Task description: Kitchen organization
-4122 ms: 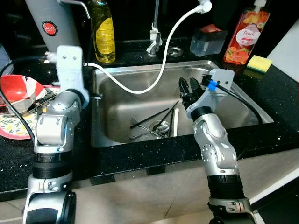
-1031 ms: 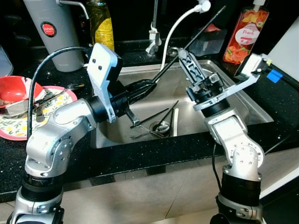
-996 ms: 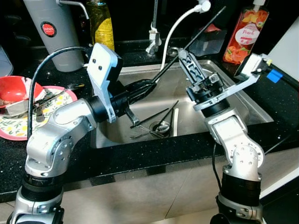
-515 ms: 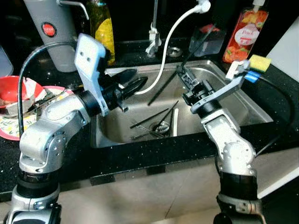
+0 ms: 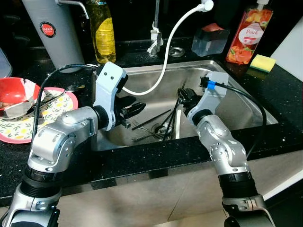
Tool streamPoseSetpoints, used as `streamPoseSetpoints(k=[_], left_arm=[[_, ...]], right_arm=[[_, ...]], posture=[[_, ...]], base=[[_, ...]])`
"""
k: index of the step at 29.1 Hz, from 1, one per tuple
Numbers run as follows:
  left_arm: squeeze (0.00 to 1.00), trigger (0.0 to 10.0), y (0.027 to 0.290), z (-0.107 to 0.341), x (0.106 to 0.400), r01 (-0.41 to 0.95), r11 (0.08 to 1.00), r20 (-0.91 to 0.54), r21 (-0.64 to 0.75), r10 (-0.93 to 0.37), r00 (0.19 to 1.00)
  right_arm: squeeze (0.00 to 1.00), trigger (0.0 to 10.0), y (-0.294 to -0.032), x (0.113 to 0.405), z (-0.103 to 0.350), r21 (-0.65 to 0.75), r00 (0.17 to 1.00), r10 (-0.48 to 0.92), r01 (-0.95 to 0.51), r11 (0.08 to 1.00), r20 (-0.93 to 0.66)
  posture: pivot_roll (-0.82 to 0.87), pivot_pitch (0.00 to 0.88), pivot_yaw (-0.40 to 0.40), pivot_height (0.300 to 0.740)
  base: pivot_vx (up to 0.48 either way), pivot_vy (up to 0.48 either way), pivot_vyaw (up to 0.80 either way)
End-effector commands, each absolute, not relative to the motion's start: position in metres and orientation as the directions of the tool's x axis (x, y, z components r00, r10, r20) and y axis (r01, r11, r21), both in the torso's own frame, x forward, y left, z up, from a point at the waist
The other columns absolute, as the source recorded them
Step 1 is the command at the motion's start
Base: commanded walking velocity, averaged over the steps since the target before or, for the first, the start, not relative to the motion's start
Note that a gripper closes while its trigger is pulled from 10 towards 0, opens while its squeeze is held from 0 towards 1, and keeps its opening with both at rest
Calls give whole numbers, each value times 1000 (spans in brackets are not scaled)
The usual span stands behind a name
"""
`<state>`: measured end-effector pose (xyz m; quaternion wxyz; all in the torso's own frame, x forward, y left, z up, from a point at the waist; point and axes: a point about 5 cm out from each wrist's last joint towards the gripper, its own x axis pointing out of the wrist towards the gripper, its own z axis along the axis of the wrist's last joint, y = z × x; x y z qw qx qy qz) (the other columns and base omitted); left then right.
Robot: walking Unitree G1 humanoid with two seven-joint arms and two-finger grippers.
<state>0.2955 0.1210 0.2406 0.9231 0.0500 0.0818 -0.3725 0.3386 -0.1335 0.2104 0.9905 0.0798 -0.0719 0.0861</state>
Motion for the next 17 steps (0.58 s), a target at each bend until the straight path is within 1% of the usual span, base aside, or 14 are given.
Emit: streamPoseSetpoints(k=[1,2,8,15,17], left_arm=[[0,10000,120,241,294,699,713,-212,55,-676,706],[0,10000,120,240,294,699,713,-219,57,-674,705],[0,10000,118,239,294,699,712,-220,71,-672,707],[0,10000,119,242,294,687,721,-204,92,-662,721],[0,10000,119,244,295,674,727,-184,135,-650,738]], right_arm=[[0,10000,-134,337,214,102,970,143,-165,981,199],[0,10000,-136,337,219,87,966,116,-139,986,230],[0,10000,-144,337,229,97,957,64,-95,991,282],[0,10000,-142,334,244,65,933,66,-94,993,354],[0,10000,-138,333,249,44,921,78,-102,994,381]], posture=[[65,0,5,740],[65,0,5,740],[62,0,6,740],[64,0,7,740],[64,0,7,740]], base=[[0,0,0],[0,0,0],[0,0,0],[0,0,0],[0,0,0]])
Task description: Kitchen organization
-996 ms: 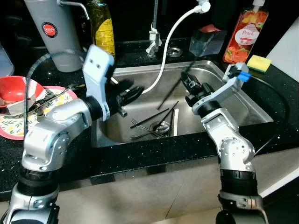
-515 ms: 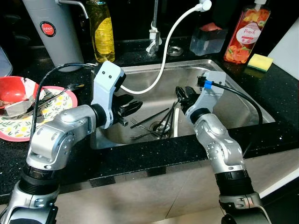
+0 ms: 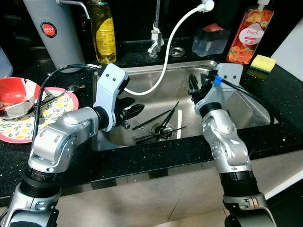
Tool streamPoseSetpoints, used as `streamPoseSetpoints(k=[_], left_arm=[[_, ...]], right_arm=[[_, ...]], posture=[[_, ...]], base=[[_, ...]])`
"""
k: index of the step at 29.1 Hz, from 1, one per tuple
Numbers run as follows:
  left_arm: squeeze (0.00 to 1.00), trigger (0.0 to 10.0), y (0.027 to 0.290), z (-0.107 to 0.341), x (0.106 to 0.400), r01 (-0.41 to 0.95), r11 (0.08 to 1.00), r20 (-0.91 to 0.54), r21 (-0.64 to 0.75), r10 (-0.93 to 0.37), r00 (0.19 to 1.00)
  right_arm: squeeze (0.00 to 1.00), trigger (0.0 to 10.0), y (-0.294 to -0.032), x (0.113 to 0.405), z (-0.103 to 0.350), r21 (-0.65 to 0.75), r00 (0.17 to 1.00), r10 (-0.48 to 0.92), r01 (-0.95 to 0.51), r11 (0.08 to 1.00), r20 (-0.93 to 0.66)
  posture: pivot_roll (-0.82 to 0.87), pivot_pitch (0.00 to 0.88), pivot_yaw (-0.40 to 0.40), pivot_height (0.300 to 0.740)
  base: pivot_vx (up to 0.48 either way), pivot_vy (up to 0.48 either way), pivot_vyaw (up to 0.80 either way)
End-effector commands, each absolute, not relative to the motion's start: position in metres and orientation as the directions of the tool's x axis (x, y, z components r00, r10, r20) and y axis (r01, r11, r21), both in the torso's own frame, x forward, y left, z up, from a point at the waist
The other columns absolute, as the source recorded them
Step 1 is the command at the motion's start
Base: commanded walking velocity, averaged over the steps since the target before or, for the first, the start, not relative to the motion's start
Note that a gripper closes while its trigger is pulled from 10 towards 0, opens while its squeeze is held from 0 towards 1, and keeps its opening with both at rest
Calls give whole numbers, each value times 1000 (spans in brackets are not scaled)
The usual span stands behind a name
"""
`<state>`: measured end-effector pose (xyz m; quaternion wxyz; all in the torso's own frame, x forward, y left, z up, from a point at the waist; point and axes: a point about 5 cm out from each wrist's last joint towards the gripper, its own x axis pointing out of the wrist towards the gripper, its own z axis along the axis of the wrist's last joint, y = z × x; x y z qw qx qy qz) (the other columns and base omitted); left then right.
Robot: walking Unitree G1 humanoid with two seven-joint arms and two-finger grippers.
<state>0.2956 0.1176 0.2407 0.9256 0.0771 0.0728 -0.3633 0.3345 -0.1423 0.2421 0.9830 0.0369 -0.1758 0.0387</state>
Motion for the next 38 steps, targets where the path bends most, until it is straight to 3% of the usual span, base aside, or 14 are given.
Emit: streamPoseSetpoints(k=[1,11,17,24,38], left_arm=[[0,10000,118,247,294,675,724,-166,147,-654,738],[0,10000,116,263,291,672,711,-85,208,-671,737],[0,10000,120,267,303,549,809,-7,211,-560,828],[0,10000,121,269,306,490,847,17,206,-504,864],[0,10000,122,268,311,457,854,17,249,-475,880]], right_arm=[[0,10000,-135,331,253,31,914,94,-115,993,395],[0,10000,-117,324,278,-59,853,179,-172,983,489],[0,10000,-107,318,275,-61,849,208,-204,977,485],[0,10000,-96,314,274,-66,840,246,-246,967,483],[0,10000,-105,319,279,-85,840,229,-216,973,493]], posture=[[72,0,-1,740],[79,0,3,740],[82,0,3,740],[87,0,2,740],[82,0,-7,740]], base=[[0,0,0],[0,0,0],[0,0,0],[0,0,0],[0,0,0]])
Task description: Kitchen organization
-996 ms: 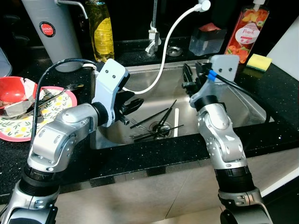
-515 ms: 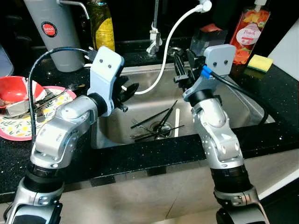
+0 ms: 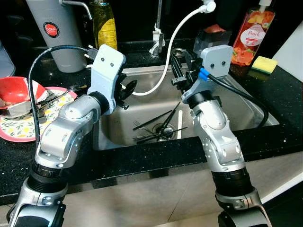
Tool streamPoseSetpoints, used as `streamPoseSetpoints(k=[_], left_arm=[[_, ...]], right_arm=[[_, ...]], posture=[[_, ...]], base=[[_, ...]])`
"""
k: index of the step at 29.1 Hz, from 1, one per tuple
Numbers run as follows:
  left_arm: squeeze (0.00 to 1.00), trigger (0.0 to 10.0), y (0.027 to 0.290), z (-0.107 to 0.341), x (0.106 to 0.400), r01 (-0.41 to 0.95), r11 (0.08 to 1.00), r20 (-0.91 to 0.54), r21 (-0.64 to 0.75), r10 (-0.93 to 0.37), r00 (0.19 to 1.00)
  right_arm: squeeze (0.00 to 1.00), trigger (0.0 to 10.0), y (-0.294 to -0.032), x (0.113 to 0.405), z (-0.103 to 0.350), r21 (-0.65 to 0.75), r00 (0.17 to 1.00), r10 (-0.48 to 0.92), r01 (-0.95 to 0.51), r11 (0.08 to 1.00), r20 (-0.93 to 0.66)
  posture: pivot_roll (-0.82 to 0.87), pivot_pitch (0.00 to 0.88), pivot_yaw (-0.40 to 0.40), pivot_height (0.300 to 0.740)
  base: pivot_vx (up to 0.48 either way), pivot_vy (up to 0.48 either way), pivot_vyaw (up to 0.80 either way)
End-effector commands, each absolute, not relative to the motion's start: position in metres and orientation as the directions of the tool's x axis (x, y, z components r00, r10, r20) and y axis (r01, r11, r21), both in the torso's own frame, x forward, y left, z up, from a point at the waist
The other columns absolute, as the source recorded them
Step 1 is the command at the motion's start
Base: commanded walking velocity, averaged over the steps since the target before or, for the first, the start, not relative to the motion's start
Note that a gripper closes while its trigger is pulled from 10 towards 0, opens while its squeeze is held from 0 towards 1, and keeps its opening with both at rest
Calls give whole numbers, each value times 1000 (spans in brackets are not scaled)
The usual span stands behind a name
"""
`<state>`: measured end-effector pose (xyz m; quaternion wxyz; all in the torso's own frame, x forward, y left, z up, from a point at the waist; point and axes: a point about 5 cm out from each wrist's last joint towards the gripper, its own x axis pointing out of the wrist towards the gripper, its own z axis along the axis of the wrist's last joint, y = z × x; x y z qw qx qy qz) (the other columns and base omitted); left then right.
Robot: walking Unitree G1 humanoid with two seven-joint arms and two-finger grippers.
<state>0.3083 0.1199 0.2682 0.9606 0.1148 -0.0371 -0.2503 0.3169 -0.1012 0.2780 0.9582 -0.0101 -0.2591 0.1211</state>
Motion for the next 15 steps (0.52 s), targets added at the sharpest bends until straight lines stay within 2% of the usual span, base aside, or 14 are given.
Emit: streamPoseSetpoints(k=[1,15], left_arm=[[0,10000,122,268,311,457,854,17,249,-475,880],[0,10000,121,266,313,457,853,25,252,-478,878]], right_arm=[[0,10000,-105,319,279,-85,840,229,-216,973,493],[0,10000,-110,318,280,-86,843,211,-194,977,495]], posture=[[82,0,-7,740],[66,0,9,740]], base=[[0,0,0],[0,0,0]])
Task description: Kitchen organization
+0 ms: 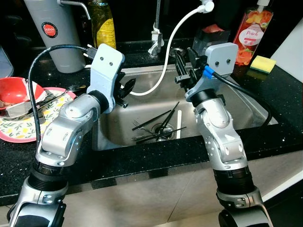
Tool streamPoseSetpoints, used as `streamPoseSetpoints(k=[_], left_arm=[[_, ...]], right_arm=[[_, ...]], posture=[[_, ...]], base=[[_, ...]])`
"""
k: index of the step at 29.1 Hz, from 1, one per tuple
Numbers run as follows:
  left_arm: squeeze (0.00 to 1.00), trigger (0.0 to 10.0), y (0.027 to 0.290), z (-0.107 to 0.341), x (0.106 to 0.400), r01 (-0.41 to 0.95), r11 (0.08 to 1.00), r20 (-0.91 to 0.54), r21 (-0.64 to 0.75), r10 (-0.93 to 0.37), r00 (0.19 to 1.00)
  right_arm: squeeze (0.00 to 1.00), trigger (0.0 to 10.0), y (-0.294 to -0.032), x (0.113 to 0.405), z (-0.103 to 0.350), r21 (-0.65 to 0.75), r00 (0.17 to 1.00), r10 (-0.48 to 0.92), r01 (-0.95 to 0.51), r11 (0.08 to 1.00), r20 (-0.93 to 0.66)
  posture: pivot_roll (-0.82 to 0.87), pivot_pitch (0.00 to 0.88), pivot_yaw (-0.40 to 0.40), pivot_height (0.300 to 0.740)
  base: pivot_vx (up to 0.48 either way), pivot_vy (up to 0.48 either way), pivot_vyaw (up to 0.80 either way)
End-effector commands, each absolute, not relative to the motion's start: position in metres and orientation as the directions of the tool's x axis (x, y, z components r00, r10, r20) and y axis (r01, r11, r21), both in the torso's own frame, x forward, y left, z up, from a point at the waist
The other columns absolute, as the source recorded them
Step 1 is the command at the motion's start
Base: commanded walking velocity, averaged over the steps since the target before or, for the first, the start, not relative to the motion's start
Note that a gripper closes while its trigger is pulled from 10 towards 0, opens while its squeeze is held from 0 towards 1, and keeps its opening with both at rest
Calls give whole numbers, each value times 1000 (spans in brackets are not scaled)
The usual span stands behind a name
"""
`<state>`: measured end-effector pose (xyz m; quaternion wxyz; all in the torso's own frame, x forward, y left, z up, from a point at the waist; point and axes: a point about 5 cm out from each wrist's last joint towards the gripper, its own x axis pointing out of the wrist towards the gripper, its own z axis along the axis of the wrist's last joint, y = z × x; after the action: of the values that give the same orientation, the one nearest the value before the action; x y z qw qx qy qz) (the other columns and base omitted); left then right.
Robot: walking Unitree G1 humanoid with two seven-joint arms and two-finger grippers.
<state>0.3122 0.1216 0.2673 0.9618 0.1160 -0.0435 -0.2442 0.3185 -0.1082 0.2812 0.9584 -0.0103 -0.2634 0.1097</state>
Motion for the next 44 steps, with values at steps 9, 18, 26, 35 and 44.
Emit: streamPoseSetpoints(k=[9,18,26,35,44], left_arm=[[0,10000,120,267,314,463,849,32,255,-486,873],[0,10000,120,267,315,463,849,33,255,-487,873],[0,10000,121,263,316,443,860,28,253,-465,885],[0,10000,129,266,321,347,905,50,245,-369,928],[0,10000,230,256,326,-252,928,-170,276,305,937]], right_arm=[[0,10000,-110,318,281,-84,840,206,-190,978,501],[0,10000,-110,319,282,-84,840,208,-192,978,501],[0,10000,-108,318,280,-85,841,214,-198,976,497],[0,10000,-107,317,278,-90,842,223,-205,975,491],[0,10000,-114,321,272,-104,859,212,-185,977,466]], posture=[[63,0,11,740],[65,0,9,740],[63,0,12,740],[63,0,14,740],[75,0,17,740]], base=[[0,0,0],[0,0,0],[0,0,0],[0,0,0],[0,0,0]])
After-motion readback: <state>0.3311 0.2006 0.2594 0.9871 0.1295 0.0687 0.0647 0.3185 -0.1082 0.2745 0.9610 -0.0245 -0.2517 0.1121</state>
